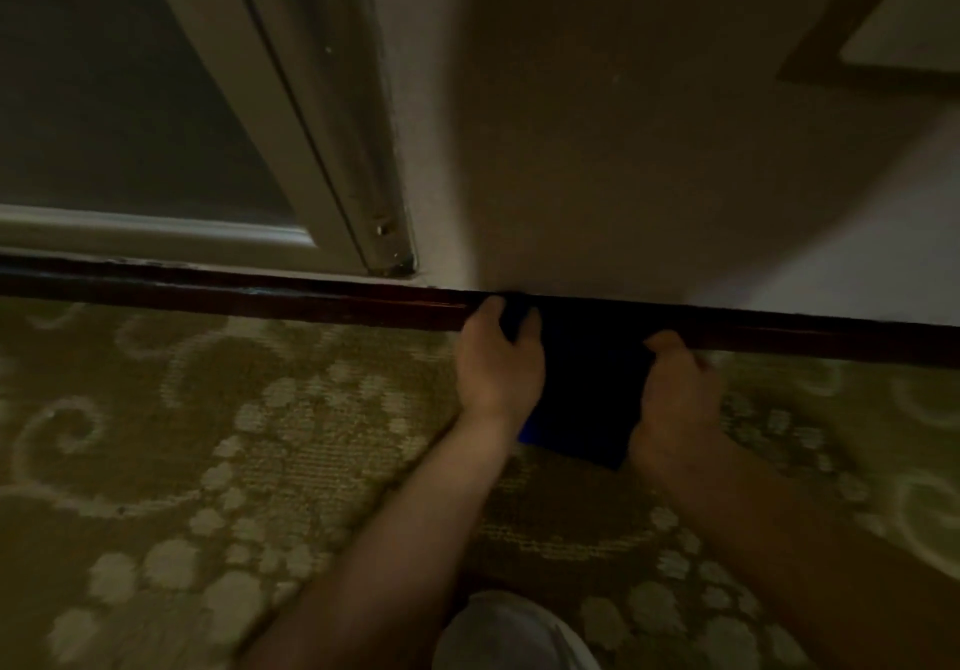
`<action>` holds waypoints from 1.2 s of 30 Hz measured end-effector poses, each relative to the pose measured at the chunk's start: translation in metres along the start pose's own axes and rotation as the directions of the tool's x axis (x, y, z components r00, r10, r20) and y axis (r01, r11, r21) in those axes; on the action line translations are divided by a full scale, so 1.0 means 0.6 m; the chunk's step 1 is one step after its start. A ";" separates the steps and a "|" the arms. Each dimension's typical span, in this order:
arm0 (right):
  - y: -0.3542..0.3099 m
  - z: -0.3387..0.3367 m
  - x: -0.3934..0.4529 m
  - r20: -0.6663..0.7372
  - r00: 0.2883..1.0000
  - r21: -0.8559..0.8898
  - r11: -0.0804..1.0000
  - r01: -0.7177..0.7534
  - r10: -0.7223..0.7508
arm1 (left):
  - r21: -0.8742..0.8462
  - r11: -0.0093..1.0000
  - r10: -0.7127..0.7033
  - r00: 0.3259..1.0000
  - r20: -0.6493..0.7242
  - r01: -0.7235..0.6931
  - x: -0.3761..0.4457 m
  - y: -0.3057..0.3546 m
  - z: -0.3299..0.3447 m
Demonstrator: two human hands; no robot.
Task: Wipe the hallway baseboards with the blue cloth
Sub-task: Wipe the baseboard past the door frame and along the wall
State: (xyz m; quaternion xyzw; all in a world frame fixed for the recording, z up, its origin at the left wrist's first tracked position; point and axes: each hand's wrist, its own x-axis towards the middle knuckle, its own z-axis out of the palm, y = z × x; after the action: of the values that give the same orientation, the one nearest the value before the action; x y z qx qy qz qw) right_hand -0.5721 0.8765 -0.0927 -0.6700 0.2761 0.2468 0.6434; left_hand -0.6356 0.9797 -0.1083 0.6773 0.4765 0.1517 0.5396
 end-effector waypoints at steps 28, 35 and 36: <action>0.122 0.320 -0.128 0.546 0.811 -0.360 0.933 0.001 0.210 | -0.769 0.593 -0.651 0.704 -0.285 0.238 0.072 -0.089 -0.323; 0.136 0.221 -0.151 0.516 0.774 -0.370 0.910 -0.185 0.367 | -0.653 0.700 -0.553 0.798 -0.239 0.290 0.034 -0.079 -0.378; 0.132 0.212 -0.165 0.506 0.770 -0.407 0.895 -0.184 0.388 | -0.672 0.674 -0.568 0.796 -0.208 0.306 0.023 -0.075 -0.383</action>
State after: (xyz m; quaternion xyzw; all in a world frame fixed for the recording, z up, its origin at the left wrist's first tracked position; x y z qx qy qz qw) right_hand -0.6951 1.0072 -0.0884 -0.6118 0.1229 0.5768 0.5272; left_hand -0.8159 1.1242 -0.0665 0.2833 0.6529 0.2944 0.6379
